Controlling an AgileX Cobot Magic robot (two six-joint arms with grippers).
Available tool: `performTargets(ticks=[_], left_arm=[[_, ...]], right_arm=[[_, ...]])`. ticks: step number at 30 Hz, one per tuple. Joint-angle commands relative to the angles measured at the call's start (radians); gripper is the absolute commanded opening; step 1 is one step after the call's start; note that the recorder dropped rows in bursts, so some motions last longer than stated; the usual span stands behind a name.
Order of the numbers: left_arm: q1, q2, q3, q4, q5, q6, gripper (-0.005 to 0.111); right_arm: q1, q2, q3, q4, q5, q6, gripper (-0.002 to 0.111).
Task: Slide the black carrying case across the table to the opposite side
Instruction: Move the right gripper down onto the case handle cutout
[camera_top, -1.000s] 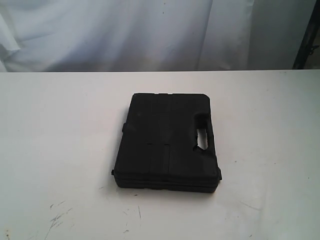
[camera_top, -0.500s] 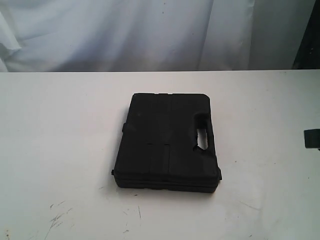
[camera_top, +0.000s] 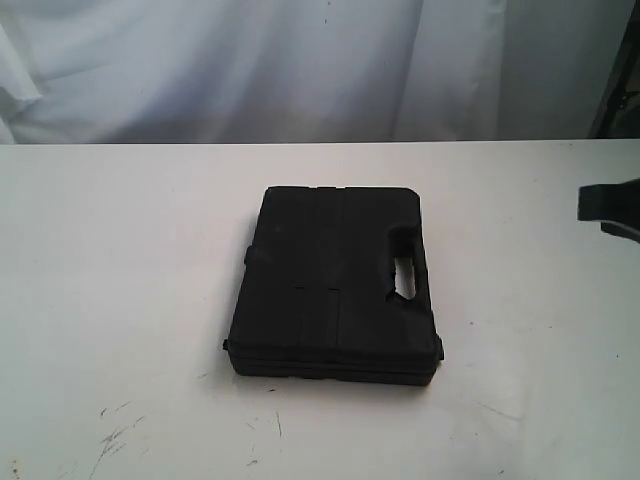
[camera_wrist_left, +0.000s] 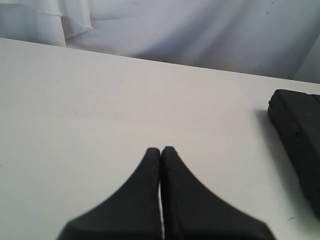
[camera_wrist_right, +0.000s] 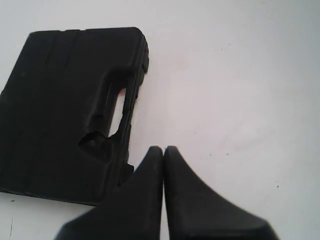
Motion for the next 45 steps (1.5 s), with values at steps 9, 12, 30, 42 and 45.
performTargets(ticks=[9,12,30,42,45], left_arm=[[-0.004,-0.004,0.005,-0.008,-0.01,0.0,0.0],[-0.004,-0.004,0.005,-0.008,-0.01,0.0,0.0],[-0.004,-0.004,0.005,-0.008,-0.01,0.0,0.0],[-0.004,-0.004,0.005,-0.008,-0.01,0.0,0.0],[-0.004,-0.004,0.005,-0.008,-0.01,0.0,0.0]], right_arm=[[0.098,0.382,-0.308,0.061,0.209,0.006,0.0],[0.12,0.471,-0.371,0.061,0.229,0.025,0.0],[0.141,0.855,-0.623,0.061,0.233,0.042,0.037],[0.141,1.008,-0.722,0.001,0.212,0.042,0.037],[0.141,1.036,-0.728,-0.009,0.199,0.042,0.037]])
